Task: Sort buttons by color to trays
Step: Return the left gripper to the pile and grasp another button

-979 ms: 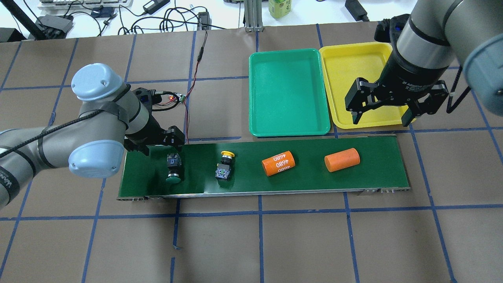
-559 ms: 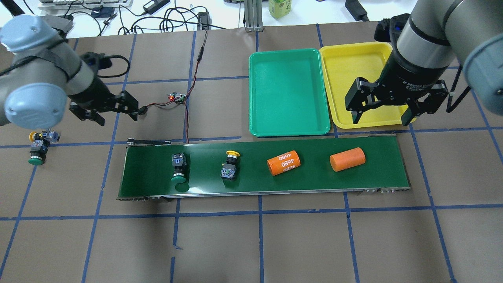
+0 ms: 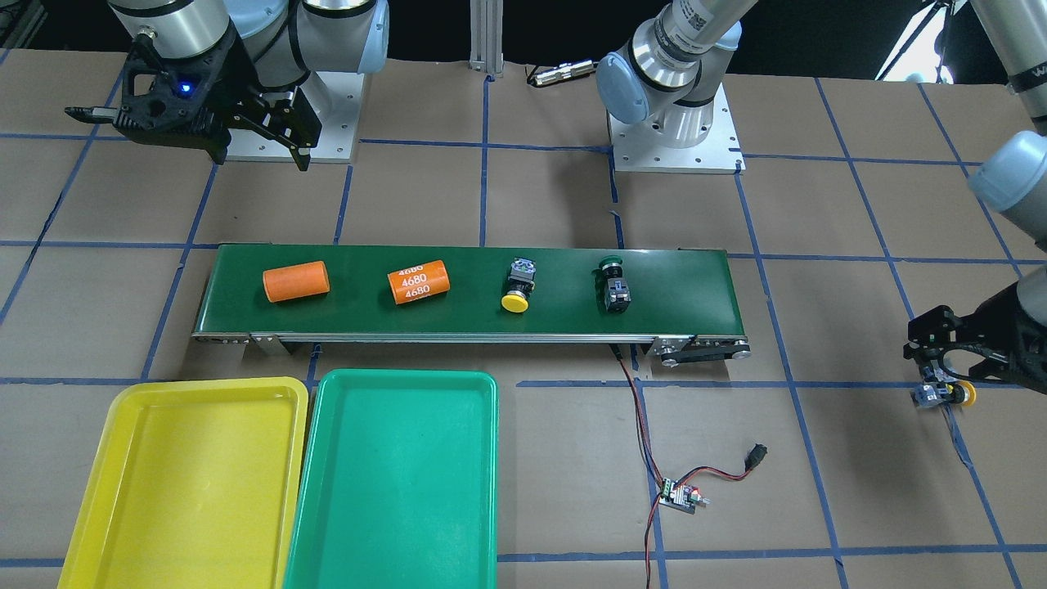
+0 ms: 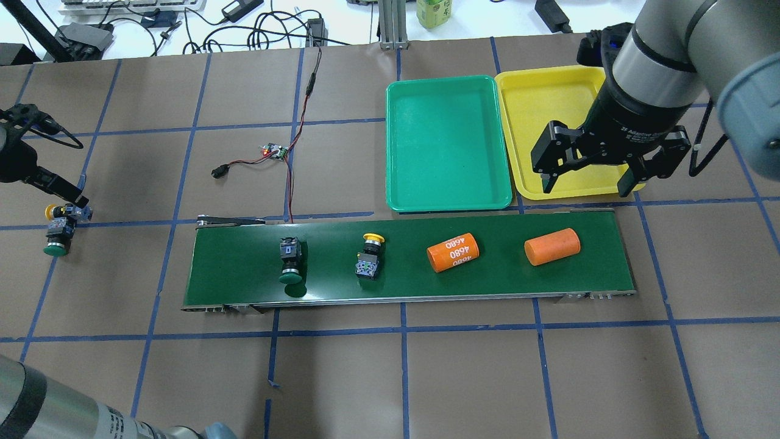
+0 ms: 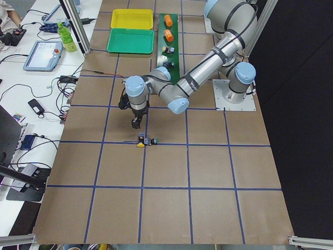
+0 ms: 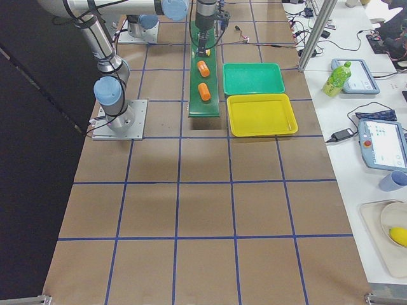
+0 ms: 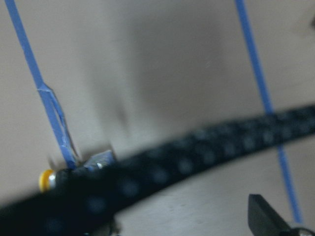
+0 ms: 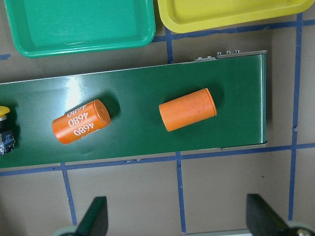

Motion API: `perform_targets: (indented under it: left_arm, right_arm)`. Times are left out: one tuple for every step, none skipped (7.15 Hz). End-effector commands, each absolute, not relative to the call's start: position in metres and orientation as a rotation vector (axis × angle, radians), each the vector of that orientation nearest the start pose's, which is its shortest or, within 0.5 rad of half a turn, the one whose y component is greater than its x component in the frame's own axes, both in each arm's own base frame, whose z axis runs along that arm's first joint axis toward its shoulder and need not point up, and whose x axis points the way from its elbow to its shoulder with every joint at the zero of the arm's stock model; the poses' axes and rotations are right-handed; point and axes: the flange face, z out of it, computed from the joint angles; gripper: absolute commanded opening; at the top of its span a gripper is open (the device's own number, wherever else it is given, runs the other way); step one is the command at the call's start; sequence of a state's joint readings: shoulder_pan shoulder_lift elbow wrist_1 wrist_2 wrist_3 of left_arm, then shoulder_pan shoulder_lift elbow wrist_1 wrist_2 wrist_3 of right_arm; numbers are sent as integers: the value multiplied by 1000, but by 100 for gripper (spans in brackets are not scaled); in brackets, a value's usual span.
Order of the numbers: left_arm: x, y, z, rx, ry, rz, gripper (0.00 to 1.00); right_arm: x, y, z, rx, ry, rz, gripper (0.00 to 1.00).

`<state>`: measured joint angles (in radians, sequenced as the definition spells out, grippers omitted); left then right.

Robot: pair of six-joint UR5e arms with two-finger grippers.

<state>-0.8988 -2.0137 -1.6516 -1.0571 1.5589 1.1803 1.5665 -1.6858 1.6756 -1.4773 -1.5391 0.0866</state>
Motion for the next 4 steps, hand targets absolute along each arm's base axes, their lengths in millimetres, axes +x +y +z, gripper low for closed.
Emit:
perform_targets:
  left_arm:
    - [306, -571, 214, 1182, 2889, -33, 100]
    - [312, -574, 204, 1386, 2795, -30, 100]
    - [319, -574, 195, 1452, 2764, -30, 100]
    - [323, -570, 177, 1483, 2776, -12, 100]
  right_arm:
    - [135, -435, 481, 145, 3105, 133, 100]
    - [135, -435, 481, 145, 3105, 133, 100]
    - [135, -435, 481, 145, 3105, 133, 100]
    - [135, -435, 481, 143, 3105, 133, 100]
